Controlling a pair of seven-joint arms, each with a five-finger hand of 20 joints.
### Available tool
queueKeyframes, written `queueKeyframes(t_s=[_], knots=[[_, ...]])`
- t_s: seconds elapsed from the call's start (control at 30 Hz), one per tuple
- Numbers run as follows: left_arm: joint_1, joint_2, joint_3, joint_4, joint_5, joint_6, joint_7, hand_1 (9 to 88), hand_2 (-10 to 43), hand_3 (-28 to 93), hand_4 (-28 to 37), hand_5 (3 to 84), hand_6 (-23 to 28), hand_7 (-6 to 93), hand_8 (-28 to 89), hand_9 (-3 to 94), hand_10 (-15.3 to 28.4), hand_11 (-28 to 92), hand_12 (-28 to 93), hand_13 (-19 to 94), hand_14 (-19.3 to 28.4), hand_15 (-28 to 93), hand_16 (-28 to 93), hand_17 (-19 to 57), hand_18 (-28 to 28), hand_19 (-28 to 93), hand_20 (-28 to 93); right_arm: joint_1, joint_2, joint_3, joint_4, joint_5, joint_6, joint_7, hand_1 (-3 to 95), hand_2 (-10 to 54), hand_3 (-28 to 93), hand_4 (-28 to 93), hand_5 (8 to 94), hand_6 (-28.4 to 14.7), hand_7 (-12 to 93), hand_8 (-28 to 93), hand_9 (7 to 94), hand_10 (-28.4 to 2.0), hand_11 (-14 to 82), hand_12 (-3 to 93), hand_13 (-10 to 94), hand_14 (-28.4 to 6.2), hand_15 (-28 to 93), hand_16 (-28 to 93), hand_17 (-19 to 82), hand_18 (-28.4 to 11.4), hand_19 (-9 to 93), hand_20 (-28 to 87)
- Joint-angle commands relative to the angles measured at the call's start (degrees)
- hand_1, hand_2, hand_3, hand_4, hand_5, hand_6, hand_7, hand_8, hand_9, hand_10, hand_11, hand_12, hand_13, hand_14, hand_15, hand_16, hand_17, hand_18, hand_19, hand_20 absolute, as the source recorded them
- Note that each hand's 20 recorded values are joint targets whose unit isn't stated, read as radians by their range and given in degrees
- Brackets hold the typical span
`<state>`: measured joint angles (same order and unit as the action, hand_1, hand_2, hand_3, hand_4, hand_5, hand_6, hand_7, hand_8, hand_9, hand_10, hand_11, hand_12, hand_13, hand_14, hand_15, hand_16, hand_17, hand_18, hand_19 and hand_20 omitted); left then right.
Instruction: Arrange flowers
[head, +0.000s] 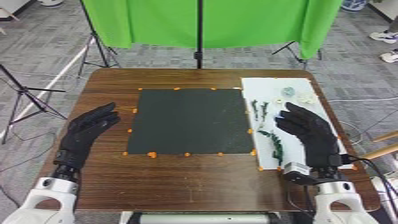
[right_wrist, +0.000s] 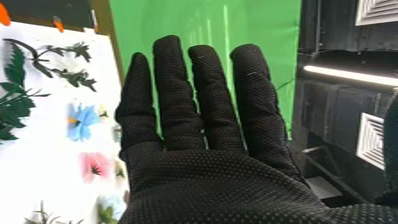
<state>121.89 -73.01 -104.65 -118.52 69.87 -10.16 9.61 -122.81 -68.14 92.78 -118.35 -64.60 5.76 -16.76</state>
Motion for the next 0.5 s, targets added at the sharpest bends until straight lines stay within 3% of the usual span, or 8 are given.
queueKeyframes(t_s=[0.03,0.13,0.23,0.33,0.43,0.5], knots=[[0.11,0.31,0.97,0.57,-1.34,1.61,0.21,32.2,-3.6,63,-14.7,43.8,5.4,9.6,-6,42.3,13.9,16,11,35,18.5,15,1,9.9,14.0,17,24,-0.70,-0.38,-0.26,-0.58,0.11,2.35,-0.63,11.1,-9.5,72,-24,48.2,-1.8,16,-9,51.9,-15.0,7.5,18.3,47,-15.1,14,27,15,-19.6,38,41],[-0.78,0.99,1.42,0.80,-1.00,1.88,0.97,31.3,-2.8,63,-15.5,43.8,5.5,9.6,-6,42.4,13.9,16,11,35,18.5,15,1,9.4,13.8,15,23,-0.64,0.40,-0.57,-1.02,0.18,5.00,-0.33,11.9,-9.5,72,-23,48.2,-1.7,16,-9,52.3,-15.0,7.8,18.3,48,-15.2,15,27,14,-19.7,43,44],[-0.34,0.82,1.16,0.41,-1.04,2.02,0.78,31.0,-2.5,63,-15.8,43.9,5.5,9.6,-6,42.4,13.8,16,11,35,18.5,15,2,9.1,13.8,14,22,-0.42,1.14,-0.91,-1.42,-2.63,7.10,-0.36,14.6,-9.5,73,-24,47.7,-2.1,17,-9,52.3,-14.8,8.4,18.4,50,-14.5,17,29,14,-20.4,51,49],[0.47,0.41,0.93,0.08,-1.06,1.93,0.50,30.9,-2.4,63,-15.9,43.9,5.5,9.5,-6,42.5,13.7,16,11,35,18.5,15,2,9.0,13.8,14,22,-0.40,1.54,-2.14,-3.00,-7.17,14.81,1.78,17.0,-9.5,73,-27,47.3,-2.7,18,-9,52.9,-14.8,13.3,20.1,53,-14.6,30,29,18,-21.3,60,57],[0.70,0.27,0.69,-0.14,-0.85,1.70,0.36,31.0,-2.2,63,-16.0,44.0,5.5,9.5,-6,42.5,13.8,16,11,35,18.6,15,2,9.0,13.8,14,22,-0.72,2.52,-2.41,-4.85,-16.27,20.15,6.85,21.3,-9.5,71,-28,50.7,-4.0,23,-9,57.5,-15.6,26.6,25.4,59,-15.4,57,30,28,-22.0,73,65],[0.76,0.34,0.40,-0.21,-1.13,1.67,0.55,31.0,-2.2,63,-16.0,44.0,5.5,9.5,-6,42.5,13.8,16,11,35,18.6,15,2,9.0,13.8,14,22,-0.66,4.07,-2.56,-5.89,-25.64,22.35,11.99,22.4,-9.5,69,-28,53.8,-4.6,25,-8,59.8,-15.9,33.3,28.5,61,-15.3,64,31,31,-22.7,78,66]])
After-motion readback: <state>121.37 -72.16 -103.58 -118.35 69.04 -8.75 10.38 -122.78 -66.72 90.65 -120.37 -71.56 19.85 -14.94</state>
